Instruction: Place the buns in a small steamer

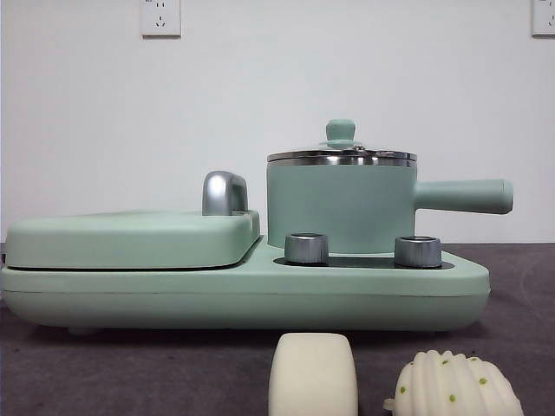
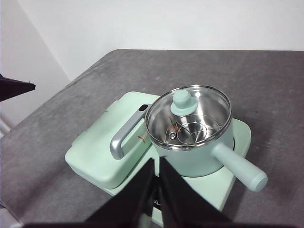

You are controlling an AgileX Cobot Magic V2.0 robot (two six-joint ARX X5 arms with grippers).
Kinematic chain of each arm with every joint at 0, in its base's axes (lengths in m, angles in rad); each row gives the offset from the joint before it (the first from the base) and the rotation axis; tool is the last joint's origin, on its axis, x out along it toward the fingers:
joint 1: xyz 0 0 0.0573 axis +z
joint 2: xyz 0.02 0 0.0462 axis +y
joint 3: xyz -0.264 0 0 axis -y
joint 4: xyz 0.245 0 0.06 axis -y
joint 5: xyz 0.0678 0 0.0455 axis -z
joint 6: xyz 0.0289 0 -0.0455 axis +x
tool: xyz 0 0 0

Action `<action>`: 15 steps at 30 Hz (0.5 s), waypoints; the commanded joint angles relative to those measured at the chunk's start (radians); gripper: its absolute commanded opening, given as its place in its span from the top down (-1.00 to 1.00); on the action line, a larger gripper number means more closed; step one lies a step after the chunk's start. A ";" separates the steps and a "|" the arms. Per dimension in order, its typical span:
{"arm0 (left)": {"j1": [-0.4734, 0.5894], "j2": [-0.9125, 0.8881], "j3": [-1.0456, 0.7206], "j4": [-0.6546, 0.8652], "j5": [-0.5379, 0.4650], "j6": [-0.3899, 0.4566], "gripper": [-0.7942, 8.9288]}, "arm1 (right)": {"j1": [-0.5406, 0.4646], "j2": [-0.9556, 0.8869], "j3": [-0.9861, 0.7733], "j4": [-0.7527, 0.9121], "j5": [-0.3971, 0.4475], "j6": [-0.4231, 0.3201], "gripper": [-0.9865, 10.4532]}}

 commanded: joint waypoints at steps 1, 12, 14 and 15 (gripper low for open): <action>-0.003 0.006 0.019 0.005 0.009 0.014 0.74 | 0.003 0.003 0.016 0.004 0.012 -0.018 0.80; -0.003 0.006 0.019 0.004 0.009 -0.013 -0.13 | 0.003 0.004 0.015 -0.002 0.076 -0.014 -0.03; -0.005 0.006 0.019 0.007 0.009 -0.032 -0.13 | 0.003 0.004 0.015 -0.002 0.076 -0.014 -0.03; -0.007 0.006 0.019 0.007 0.009 -0.031 -0.13 | 0.003 0.004 0.015 -0.002 0.076 -0.014 -0.03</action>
